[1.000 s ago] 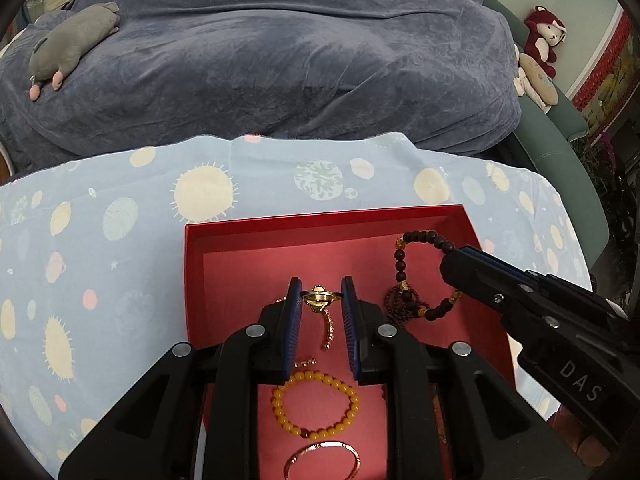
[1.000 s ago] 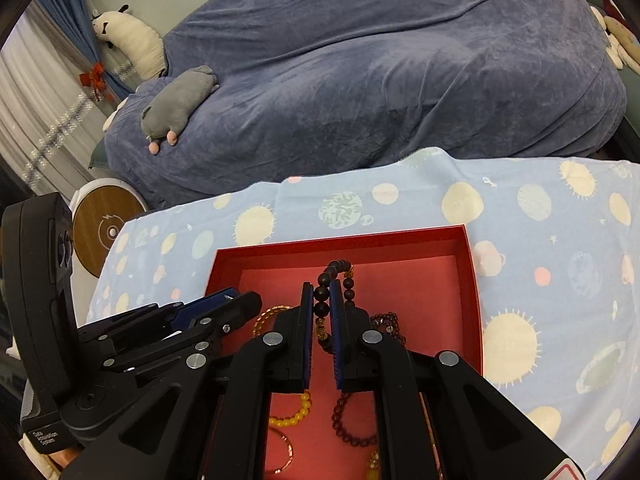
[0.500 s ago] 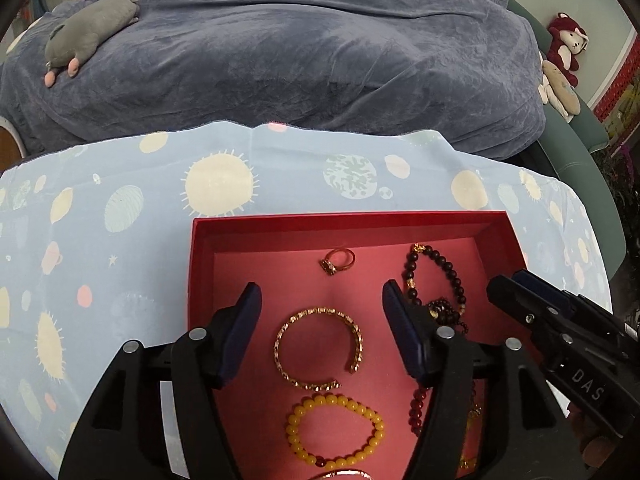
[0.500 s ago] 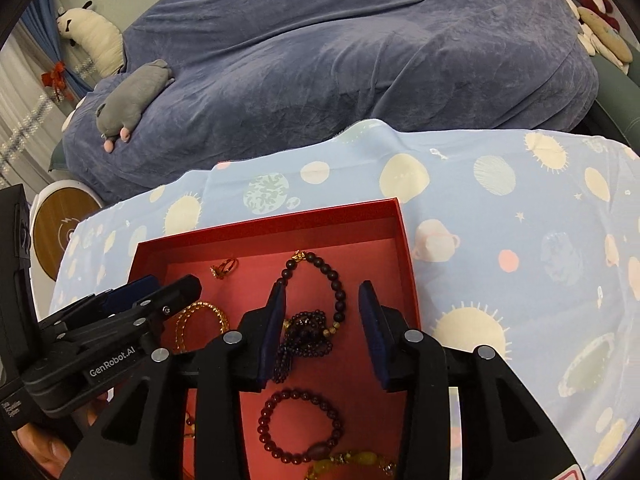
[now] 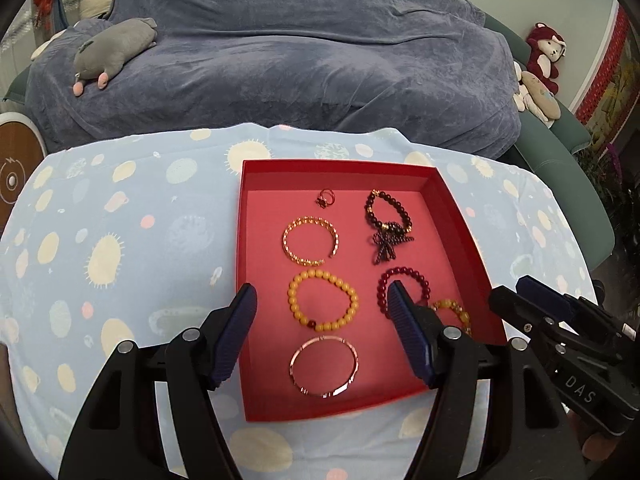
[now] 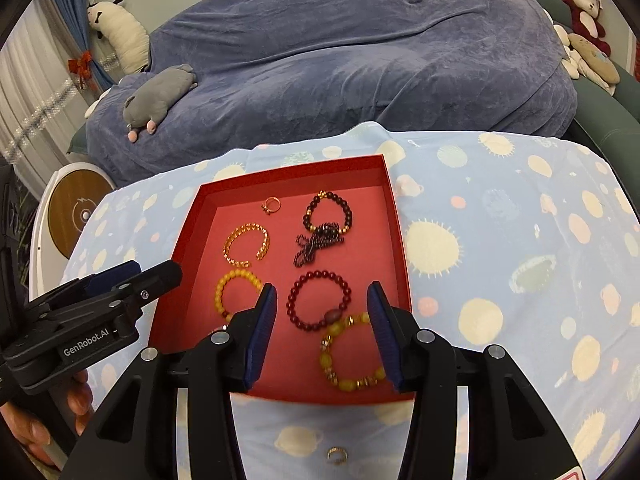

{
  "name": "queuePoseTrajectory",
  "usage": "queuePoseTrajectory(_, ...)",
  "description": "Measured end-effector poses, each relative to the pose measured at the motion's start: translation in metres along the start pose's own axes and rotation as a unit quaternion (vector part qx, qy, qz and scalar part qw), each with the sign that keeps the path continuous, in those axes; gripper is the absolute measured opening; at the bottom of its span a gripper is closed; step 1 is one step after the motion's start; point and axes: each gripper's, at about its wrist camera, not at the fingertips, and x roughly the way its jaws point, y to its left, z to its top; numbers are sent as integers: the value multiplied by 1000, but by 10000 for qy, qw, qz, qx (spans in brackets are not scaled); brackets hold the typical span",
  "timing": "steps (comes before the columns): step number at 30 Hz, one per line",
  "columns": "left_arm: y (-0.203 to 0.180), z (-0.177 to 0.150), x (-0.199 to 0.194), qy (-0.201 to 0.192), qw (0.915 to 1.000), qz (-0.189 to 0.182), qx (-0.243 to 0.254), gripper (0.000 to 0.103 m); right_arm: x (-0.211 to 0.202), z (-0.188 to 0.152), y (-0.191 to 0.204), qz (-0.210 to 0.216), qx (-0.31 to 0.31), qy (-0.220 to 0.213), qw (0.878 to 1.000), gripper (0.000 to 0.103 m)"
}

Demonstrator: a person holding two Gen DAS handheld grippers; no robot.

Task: Organize jewelry
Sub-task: 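Withdraw both tools from the box toward the hoop earrings on the sheet, then grasp the silver hoop earring with the left tool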

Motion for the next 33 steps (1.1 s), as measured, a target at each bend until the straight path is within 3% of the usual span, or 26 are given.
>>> queuePoseTrajectory(9, 4, -71, -37, 178, 9998, 22, -94, 64, -36, -65, -3, -110, 145, 155, 9997, 46)
queuePoseTrajectory(21, -8, -164, -45, 658, 9978, 17, -33, 64, -51, -144, -9, -326, 169, 475, 9982, 46)
queuePoseTrajectory(27, -23, -188, -36, 668, 9977, 19, 127, 64, -54, -166, -14, -365, 223, 571, 9974, 46)
queuePoseTrajectory(30, -30, -192, -28, 705, 9972, 29, 244, 56, -55, -171, -17, -379, 272, 599, 9971, 46)
queuePoseTrajectory(33, -32, -194, -22, 722, 9971, 53, 220, 54, -54, -174, -21, -394, 337, 622, 9967, 46)
